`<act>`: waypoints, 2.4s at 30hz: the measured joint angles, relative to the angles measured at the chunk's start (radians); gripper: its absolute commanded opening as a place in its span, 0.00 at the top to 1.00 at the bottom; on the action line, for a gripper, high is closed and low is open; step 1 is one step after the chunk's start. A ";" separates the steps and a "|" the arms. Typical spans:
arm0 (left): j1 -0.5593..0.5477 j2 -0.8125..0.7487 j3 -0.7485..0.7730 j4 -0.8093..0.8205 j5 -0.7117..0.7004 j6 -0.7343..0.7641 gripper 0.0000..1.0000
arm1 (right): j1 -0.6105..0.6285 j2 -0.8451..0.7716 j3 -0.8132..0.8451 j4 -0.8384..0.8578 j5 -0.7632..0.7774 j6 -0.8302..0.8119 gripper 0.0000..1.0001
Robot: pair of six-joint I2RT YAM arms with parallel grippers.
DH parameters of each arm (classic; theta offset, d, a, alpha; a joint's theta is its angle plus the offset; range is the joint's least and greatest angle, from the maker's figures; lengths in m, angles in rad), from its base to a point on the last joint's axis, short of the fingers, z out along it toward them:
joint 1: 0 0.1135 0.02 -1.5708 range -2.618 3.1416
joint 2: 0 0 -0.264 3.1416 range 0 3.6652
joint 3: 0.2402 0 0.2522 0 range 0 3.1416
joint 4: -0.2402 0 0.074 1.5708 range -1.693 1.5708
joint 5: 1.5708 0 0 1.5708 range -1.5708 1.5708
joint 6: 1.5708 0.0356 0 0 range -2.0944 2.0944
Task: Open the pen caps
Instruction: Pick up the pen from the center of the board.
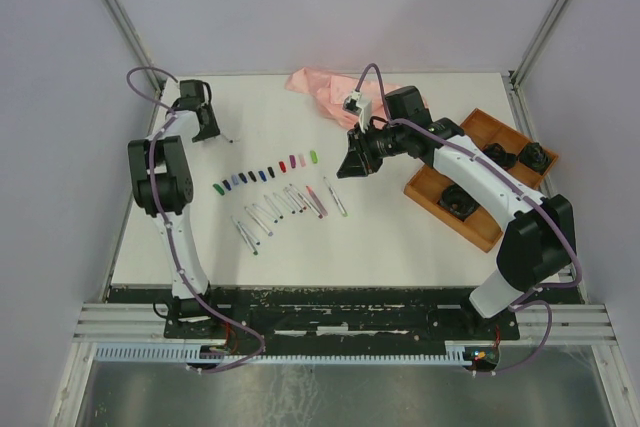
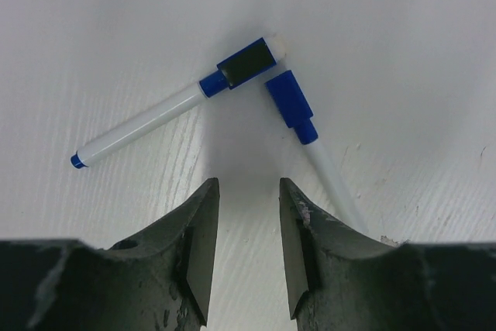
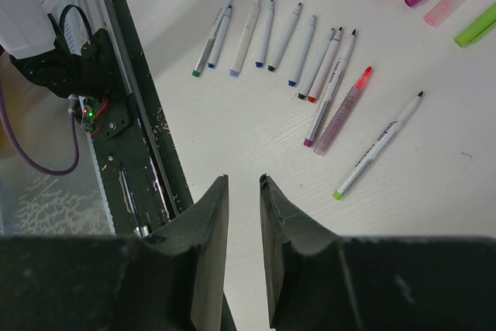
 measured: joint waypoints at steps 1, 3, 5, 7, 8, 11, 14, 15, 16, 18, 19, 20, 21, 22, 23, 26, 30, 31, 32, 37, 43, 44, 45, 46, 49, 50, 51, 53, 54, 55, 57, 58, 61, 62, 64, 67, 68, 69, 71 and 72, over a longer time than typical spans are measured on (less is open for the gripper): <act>-0.003 0.003 0.000 -0.006 0.000 0.000 0.56 | 0.000 0.000 0.000 0.000 0.000 0.000 0.70; -0.007 0.005 0.000 -0.018 0.001 0.000 0.56 | 0.000 0.000 0.000 0.000 0.000 0.000 0.70; -0.010 0.006 0.002 -0.024 0.003 0.000 0.57 | 0.000 0.000 0.000 0.000 0.000 0.000 0.70; -0.012 0.006 0.004 -0.024 0.004 0.000 0.58 | 0.000 0.000 0.000 0.000 0.000 0.000 0.70; -0.013 0.006 0.005 -0.024 0.004 0.000 0.59 | 0.000 0.000 0.000 0.000 0.000 0.000 0.70; -0.014 0.006 0.006 -0.021 0.004 0.000 0.58 | 0.000 0.000 0.000 0.000 0.000 0.000 0.70; -0.014 0.006 0.006 -0.014 0.021 -0.002 0.52 | -0.001 0.000 0.000 0.000 0.000 0.000 0.70; -0.015 0.006 0.006 -0.011 0.029 -0.005 0.51 | -0.001 0.000 0.000 0.000 0.000 0.000 0.70; -0.015 0.006 0.006 -0.010 0.034 -0.010 0.50 | -0.001 0.000 0.000 0.000 0.000 0.000 0.70; -0.014 0.006 0.006 -0.008 0.055 -0.029 0.49 | -0.001 0.000 0.000 0.000 0.000 0.000 0.70; -0.014 0.006 0.009 -0.011 0.058 -0.039 0.49 | -0.001 0.000 0.000 0.000 0.000 0.000 0.70; -0.014 0.006 0.016 -0.022 0.058 -0.055 0.49 | -0.001 0.000 0.000 0.000 0.000 0.000 0.70; -0.015 0.006 0.026 -0.031 0.057 -0.069 0.48 | -0.001 0.000 0.000 0.000 0.000 0.000 0.70; -0.015 0.008 0.043 -0.044 0.052 -0.082 0.47 | -0.001 0.000 0.000 0.000 0.000 0.000 0.70; -0.014 0.010 0.060 -0.055 0.047 -0.095 0.46 | -0.001 0.000 0.000 0.000 0.000 0.000 0.70; -0.015 0.024 0.115 -0.074 0.021 -0.125 0.45 | -0.001 0.000 0.000 0.000 0.000 0.000 0.70; -0.015 0.026 0.120 -0.088 0.019 -0.143 0.44 | -0.001 0.000 0.000 0.000 0.000 0.000 0.70; -0.015 0.027 0.120 -0.091 0.020 -0.143 0.43 | -0.001 0.000 0.000 0.000 0.000 0.000 0.70; -0.015 0.028 0.120 -0.093 0.022 -0.149 0.43 | -0.001 0.000 0.000 0.000 0.000 0.000 0.70; -0.022 0.059 0.146 -0.123 0.008 -0.165 0.43 | -0.001 0.000 0.000 0.000 0.000 0.000 0.70; -0.044 0.136 0.243 -0.193 -0.053 -0.174 0.44 | -0.001 0.000 0.000 -0.001 0.000 0.000 0.70; -0.047 0.141 0.254 -0.201 -0.058 -0.174 0.45 | -0.001 0.000 0.000 -0.001 0.000 0.000 0.70; -0.050 0.146 0.263 -0.208 -0.062 -0.174 0.46 | -0.001 0.000 0.000 -0.001 0.000 0.000 0.70; -0.052 0.149 0.268 -0.212 -0.068 -0.174 0.51 | -0.001 0.000 0.000 -0.001 0.000 0.000 0.70; -0.056 0.154 0.278 -0.231 -0.083 -0.174 0.67 | -0.001 0.000 0.000 -0.001 0.000 0.000 0.70; -0.056 0.154 0.282 -0.238 -0.084 -0.174 0.71 | -0.001 0.000 0.000 -0.001 0.000 0.000 0.70; -0.057 0.154 0.283 -0.245 -0.084 -0.174 0.75 | -0.001 0.000 0.000 -0.001 0.000 0.000 0.70; -0.057 0.156 0.289 -0.259 -0.084 -0.174 0.82 | -0.001 0.000 0.000 -0.001 -0.001 0.000 0.70; -0.057 0.156 0.291 -0.264 -0.084 -0.174 0.86 | -0.001 0.000 0.000 -0.001 -0.001 0.000 0.70; -0.057 0.156 0.292 -0.269 -0.083 -0.174 0.91 | -0.001 0.000 0.000 -0.001 -0.002 0.000 0.70; -0.057 0.156 0.293 -0.274 -0.082 -0.174 0.97 | -0.001 0.000 0.000 -0.001 -0.002 0.000 0.70; -0.057 0.156 0.294 -0.275 -0.080 -0.174 0.97 | -0.001 0.000 0.000 -0.001 -0.003 0.000 0.70; -0.057 0.156 0.294 -0.276 -0.074 -0.174 0.97 | -0.001 0.000 0.000 -0.001 -0.003 0.000 0.70; -0.059 0.156 0.294 -0.276 -0.072 -0.174 0.97 | -0.001 0.000 0.000 -0.001 -0.004 0.000 0.70; -0.060 0.154 0.293 -0.275 -0.060 -0.174 0.97 | -0.001 0.000 0.000 -0.001 -0.004 0.000 0.70; -0.062 0.127 0.257 -0.262 -0.024 -0.174 0.97 | -0.005 -0.002 0.000 -0.002 -0.007 -0.004 0.70; -0.065 0.108 0.230 -0.252 -0.014 -0.174 0.97 | -0.007 -0.004 0.000 -0.002 -0.007 -0.006 0.70; -0.068 0.086 0.205 -0.245 0.001 -0.174 0.97 | -0.010 -0.008 0.000 -0.001 -0.008 -0.008 0.70; -0.077 0.026 0.146 -0.219 0.028 -0.174 0.97 | -0.017 -0.028 -0.007 0.004 -0.008 -0.008 0.70; -0.083 -0.010 0.123 -0.206 0.040 -0.175 0.97 | -0.023 -0.047 -0.015 0.008 -0.009 -0.009 0.70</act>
